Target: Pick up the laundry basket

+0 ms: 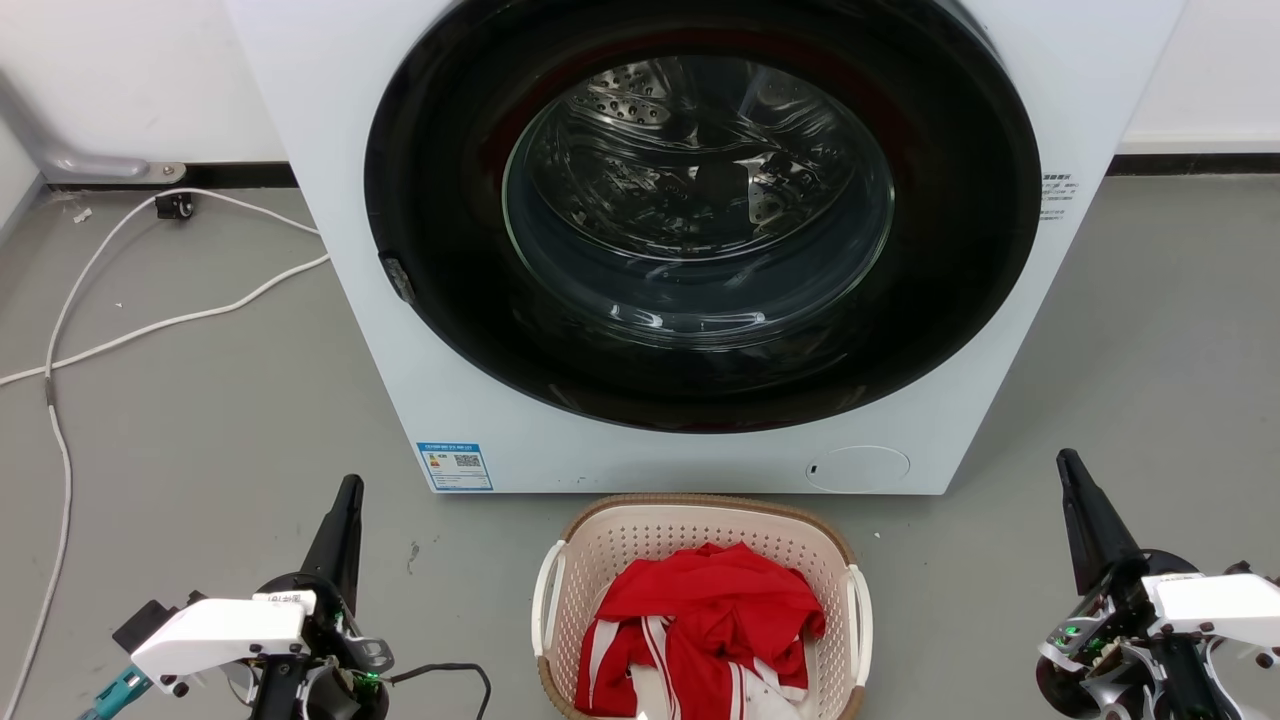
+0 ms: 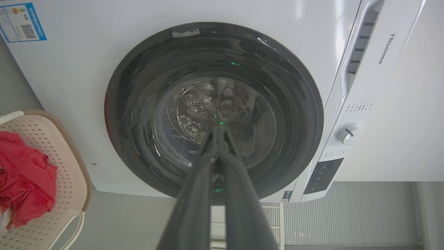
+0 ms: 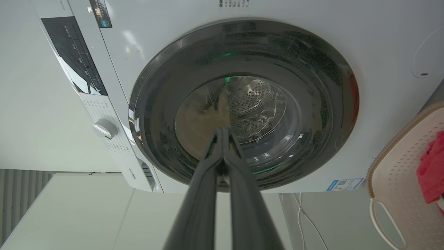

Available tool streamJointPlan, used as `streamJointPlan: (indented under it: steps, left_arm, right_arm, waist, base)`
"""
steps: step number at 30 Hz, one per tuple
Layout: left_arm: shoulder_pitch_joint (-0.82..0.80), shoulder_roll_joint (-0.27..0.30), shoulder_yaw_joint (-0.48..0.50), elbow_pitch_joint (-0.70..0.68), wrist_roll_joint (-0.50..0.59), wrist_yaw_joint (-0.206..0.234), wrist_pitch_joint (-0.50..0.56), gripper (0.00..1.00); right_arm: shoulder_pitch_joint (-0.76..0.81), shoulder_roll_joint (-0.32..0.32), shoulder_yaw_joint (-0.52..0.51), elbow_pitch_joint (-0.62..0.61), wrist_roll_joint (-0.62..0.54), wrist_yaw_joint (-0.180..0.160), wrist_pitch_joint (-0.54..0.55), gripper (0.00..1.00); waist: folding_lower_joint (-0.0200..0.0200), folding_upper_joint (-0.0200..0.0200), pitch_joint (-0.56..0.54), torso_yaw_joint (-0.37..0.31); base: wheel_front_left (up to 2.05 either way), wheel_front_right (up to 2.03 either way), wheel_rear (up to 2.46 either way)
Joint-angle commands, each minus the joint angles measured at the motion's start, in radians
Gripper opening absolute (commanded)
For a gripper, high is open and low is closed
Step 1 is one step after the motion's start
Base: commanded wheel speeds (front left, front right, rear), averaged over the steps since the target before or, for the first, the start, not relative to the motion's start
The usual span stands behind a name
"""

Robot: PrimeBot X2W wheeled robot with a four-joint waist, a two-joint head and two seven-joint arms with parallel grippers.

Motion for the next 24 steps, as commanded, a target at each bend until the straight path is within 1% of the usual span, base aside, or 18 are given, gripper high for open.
streamJointPlan:
  steps: [1,16,17,24]
  left_arm:
    - [-0.007,-0.005,0.005,0.001,0.005,-0.002,0.004,0.0]
    - [-0.008,-0.008,0.01,0.001,0.008,-0.002,0.008,0.0]
    - [0.001,-0.006,0.006,0.003,0.006,0.0,0.005,1.0]
    - [0.006,-0.01,-0.023,-0.004,0.014,0.0,-0.023,1.0]
  right_arm:
    - [-0.012,0.002,-0.002,0.001,-0.004,0.0,0.003,0.0]
    - [-0.012,0.005,-0.008,0.002,-0.008,0.0,0.007,0.0]
    - [0.001,0.005,-0.004,0.003,-0.005,0.0,0.004,1.0]
    - [0.018,0.008,0.022,-0.011,-0.015,0.0,-0.025,1.0]
  waist:
    - [0.0,0.0,0.0,0.0]
    - [0.0,0.0,0.0,0.0]
    - [0.0001,0.0,0.0,0.0]
    - [0.0,0.0,0.0,0.0]
  base:
    - [0.0,0.0,0.0]
    - [0.0,0.0,0.0]
    - [0.0,0.0,0.0]
    - [0.0,0.0,0.0]
